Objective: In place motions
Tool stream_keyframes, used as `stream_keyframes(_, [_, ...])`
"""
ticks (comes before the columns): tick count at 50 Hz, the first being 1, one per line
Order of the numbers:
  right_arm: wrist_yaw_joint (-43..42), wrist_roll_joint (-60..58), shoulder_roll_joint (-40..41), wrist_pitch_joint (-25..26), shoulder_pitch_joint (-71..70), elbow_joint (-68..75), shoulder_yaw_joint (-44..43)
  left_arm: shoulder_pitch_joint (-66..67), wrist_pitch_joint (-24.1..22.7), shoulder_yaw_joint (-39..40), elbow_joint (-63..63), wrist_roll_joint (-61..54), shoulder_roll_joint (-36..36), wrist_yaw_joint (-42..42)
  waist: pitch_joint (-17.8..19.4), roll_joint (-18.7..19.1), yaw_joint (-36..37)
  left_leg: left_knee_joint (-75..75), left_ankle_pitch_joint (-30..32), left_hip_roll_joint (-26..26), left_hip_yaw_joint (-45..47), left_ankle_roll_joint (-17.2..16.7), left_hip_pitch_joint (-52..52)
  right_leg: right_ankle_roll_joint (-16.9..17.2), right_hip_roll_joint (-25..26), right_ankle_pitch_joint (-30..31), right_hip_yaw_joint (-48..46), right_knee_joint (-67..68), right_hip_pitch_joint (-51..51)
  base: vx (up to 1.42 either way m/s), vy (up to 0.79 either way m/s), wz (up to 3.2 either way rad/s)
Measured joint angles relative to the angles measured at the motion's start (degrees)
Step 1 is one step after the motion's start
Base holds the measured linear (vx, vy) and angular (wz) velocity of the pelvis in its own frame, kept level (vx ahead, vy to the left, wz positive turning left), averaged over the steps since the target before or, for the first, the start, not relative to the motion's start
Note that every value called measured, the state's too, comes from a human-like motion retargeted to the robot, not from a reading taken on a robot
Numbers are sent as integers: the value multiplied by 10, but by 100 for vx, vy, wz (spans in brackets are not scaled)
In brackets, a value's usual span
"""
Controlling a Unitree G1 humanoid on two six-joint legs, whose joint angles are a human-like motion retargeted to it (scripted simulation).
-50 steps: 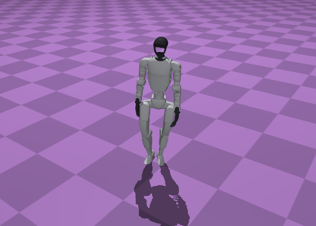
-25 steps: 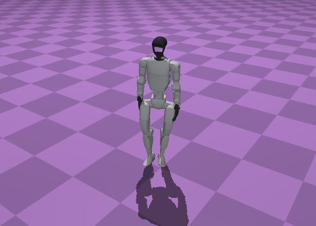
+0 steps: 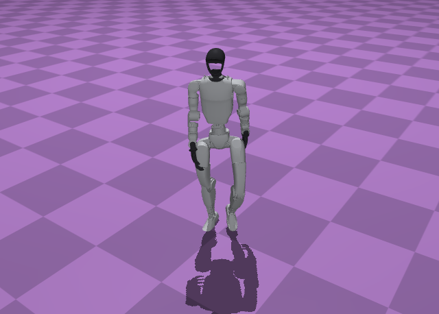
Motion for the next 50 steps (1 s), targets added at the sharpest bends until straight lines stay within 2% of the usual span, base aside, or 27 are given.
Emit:
stream_keyframes(5, [-3, -16, -3, 0, 30, 23, 2, -10, 4, 0, 0, -21, 6, 9, -10, 10, -9, -222, 35, -30, -30, -35, 135, -2, 13, -25, -1, 22, 8, 17, -13, 4])
stream_keyframes(8, [-9, -27, -8, -1, 70, 38, 0, -27, -5, -12, -3, -33, 6, 21, -21, 29, -17, -374, -46, -37, -39, -56, 231, -5, 33, -45, 1, 59, -3, 24, -19, -13])
stream_keyframes(10, [-15, -41, -16, -2, 103, 48, -9, -47, -12, -33, -2, -46, 3, 35, -25, 45, -38, -446, -86, -33, -38, -37, 270, -8, 43, -55, -12, 96, -12, 24, -20, 39])
stream_keyframes(12, [-24, -51, -28, -3, 132, 57, -22, -86, -12, -62, 0, -59, -1, 49, -25, 65, -59, -485, -85, -29, -54, -26, 275, -6, 41, -30, -30, 165, -44, 2, -17, 36])
stream_keyframes(15, [-31, -55, -49, -4, 155, 76, -52, -172, -9, -96, -6, -57, -1, 48, 3, 82, -59, -509, -75, -4, -58, -34, 269, 12, 4, 71, -3, 376, -163, -22, -16, -8])
stream_keyframes(17, [-40, -60, -62, -3, 177, 90, -69, -209, -14, -115, -38, -62, -4, 31, 5, 84, -76, -518, -73, -10, -67, -25, 254, -11, 0, 115, 16, 477, -247, -15, -13, 22])
stream_keyframes(20, [-43, -55, -80, 2, 221, 115, -78, -265, -9, -136, -78, -83, -3, -16, -4, 94, -105, -527, -65, -15, -80, -14, 233, -31, -28, 76, 17, 616, -351, -4, -5, 31])
stream_keyframes(24, [-48, -34, -91, 30, 272, 137, -97, -309, -14, -108, -108, -69, -23, -8, 11, 103, -124, -538, -56, -5, -100, -8, 241, -4, -10, 66, 30, 665, -392, 0, -2, 38])
stream_keyframes(27, [-68, -22, -95, 41, 307, 137, -103, -321, -35, -106, -116, -96, -28, -5, 0, 106, -125, -545, -55, -3, -97, -8, 242, 5, -1, 69, 36, 640, -387, 3, -1, -7])
stream_keyframes(30, [-70, -10, -96, 47, 320, 137, -106, -312, -38, -101, -117, -90, -28, -12, -3, 106, -123, -553, -58, -1, -89, -12, 254, 7, 10, 72, 35, 562, -333, 1, 7, -25])
stream_keyframes(35, [-68, -1, -88, 44, 295, 137, -98, -245, -32, -94, -93, -72, -26, 0, -16, 89, -103, -544, -78, -12, -63, -22, 278, 44, 46, 91, 82, 316, -174, 0, 13, -32])
stream_keyframes(37, [-73, 3, -81, 34, 273, 137, -84, -202, -29, -82, -80, -64, -27, 8, -27, 81, -99, -515, -93, -20, -59, -27, 272, 50, 50, -5, 65, 203, -103, -1, 16, -11])
stream_keyframes(38, [-77, 5, -77, 28, 258, 137, -71, -179, -28, -73, -73, -59, -26, 11, -29, 73, -93, -492, -99, -25, -52, -28, 269, 33, 46, -35, 36, 155, -73, -3, 16, -28])
stream_keyframes(40, [-82, 1, -66, 14, 223, 137, -42, -133, -24, -57, -56, -51, -21, 18, -31, 50, -75, -422, -78, -35, -33, -27, 245, 17, 33, -43, 43, 79, -41, -12, 15, -43])
stream_keyframes(42, [-70, -10, -52, 11, 172, 124, -16, -103, -19, -38, -35, -51, -13, 22, -26, 20, -67, -289, 6, -31, -16, -22, 177, 28, 6, -25, 49, 45, -28, -35, 11, -2])
stream_keyframes(43, [-58, -17, -45, 15, 146, 105, -9, -95, -16, -29, -22, -53, -9, 24, -15, 15, -68, -218, 44, -18, -20, -12, 135, 35, 1, -21, 56, 38, -27, -46, 8, 28])
stream_keyframes(45, [-29, -25, -34, 16, 97, 58, 10, -78, -12, -4, -1, -57, -2, 29, 7, 10, -56, -106, 70, 3, -20, 12, 67, 33, -3, -9, 40, 30, -25, -39, 7, -14])
stream_keyframes(47, [2, -34, -29, 12, 57, 16, 29, -46, -5, 14, 0, -62, 0, 25, 23, -4, -35, -11, 26, 21, 0, 19, 22, 22, -3, -1, 56, 24, -19, -19, 7, -67])
stream_keyframes(50, [7, -59, -22, 0, 12, -23, 46, -2, 10, 39, 0, -58, 0, 25, 28, -16, -11, 80, -4, 34, 9, 21, -30, 13, -9, 4, 71, 28, -22, -6, 10, -53])
